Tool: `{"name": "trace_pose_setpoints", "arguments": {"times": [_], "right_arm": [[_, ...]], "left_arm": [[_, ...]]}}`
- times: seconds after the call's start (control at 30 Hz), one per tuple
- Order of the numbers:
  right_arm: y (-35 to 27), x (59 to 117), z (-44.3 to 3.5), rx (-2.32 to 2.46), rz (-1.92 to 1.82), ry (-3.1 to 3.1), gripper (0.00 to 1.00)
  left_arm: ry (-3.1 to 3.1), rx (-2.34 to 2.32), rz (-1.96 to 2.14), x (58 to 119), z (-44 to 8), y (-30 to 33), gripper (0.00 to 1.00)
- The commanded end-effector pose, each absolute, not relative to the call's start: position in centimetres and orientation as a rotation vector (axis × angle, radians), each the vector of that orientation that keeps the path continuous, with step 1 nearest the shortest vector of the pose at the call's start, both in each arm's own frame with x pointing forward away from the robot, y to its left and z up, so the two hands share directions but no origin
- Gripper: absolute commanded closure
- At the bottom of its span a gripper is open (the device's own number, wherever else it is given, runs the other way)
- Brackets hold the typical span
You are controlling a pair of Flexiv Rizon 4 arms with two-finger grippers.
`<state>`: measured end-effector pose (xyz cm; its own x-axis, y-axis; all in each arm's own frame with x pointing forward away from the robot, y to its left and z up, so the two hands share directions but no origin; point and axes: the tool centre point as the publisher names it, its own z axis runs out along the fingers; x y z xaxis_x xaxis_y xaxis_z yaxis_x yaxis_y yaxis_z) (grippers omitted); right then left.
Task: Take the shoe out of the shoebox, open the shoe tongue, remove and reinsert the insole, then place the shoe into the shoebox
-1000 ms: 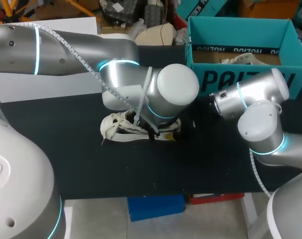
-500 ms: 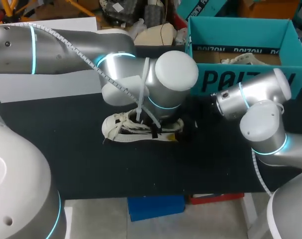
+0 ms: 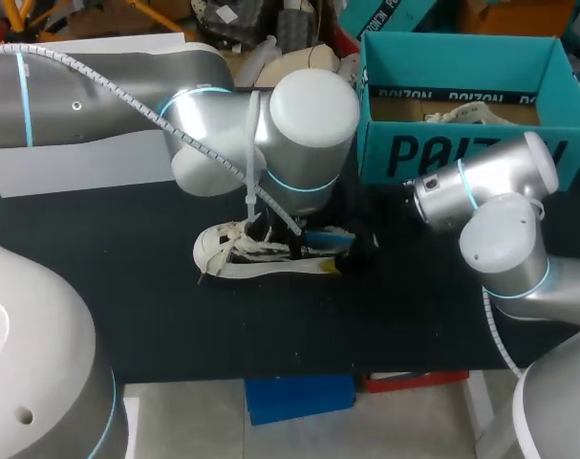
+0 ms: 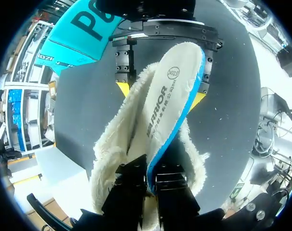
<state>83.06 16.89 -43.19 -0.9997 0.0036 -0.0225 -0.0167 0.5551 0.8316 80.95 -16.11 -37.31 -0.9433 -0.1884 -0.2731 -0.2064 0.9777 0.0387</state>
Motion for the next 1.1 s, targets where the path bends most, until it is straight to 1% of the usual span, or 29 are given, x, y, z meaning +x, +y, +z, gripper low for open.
{"name": "trace_pose_setpoints", "arguments": {"times": [0.03, 0.37, 0.4, 0.43, 0.5, 0.67, 0.7, 1.1], "right_arm": [[17.0, 83.2, -43.4, -0.009, 1.470, 2.752, 1.00], [17.0, 83.2, -43.4, -0.009, 1.470, 2.752, 1.00], [17.0, 83.2, -43.4, -0.009, 1.470, 2.752, 1.00], [17.0, 83.2, -43.4, -0.009, 1.470, 2.752, 1.00], [17.0, 83.2, -43.4, -0.009, 1.470, 2.752, 1.00], [17.0, 83.2, -43.4, -0.009, 1.470, 2.752, 1.00], [17.0, 83.2, -43.4, -0.009, 1.470, 2.752, 1.00], [17.0, 83.2, -43.4, -0.009, 1.470, 2.752, 1.00]], "left_arm": [[2.865, -0.273, 0.050, 80.7, -37.0, -15.8, 1.00], [2.936, -0.152, -0.027, 80.8, -38.6, -17.2, 1.00], [2.943, -0.142, -0.035, 80.9, -38.7, -17.2, 0.96], [2.953, -0.127, -0.045, 80.9, -38.8, -17.3, 0.90], [2.962, -0.115, -0.068, 80.9, -38.9, -17.3, 0.87], [2.984, -0.064, -0.111, 80.9, -39.0, -17.7, 0.71], [2.983, -0.056, -0.122, 80.8, -39.0, -17.9, 0.69], [2.983, 0.055, -0.239, 80.9, -38.4, -20.1, 0.72]]}}
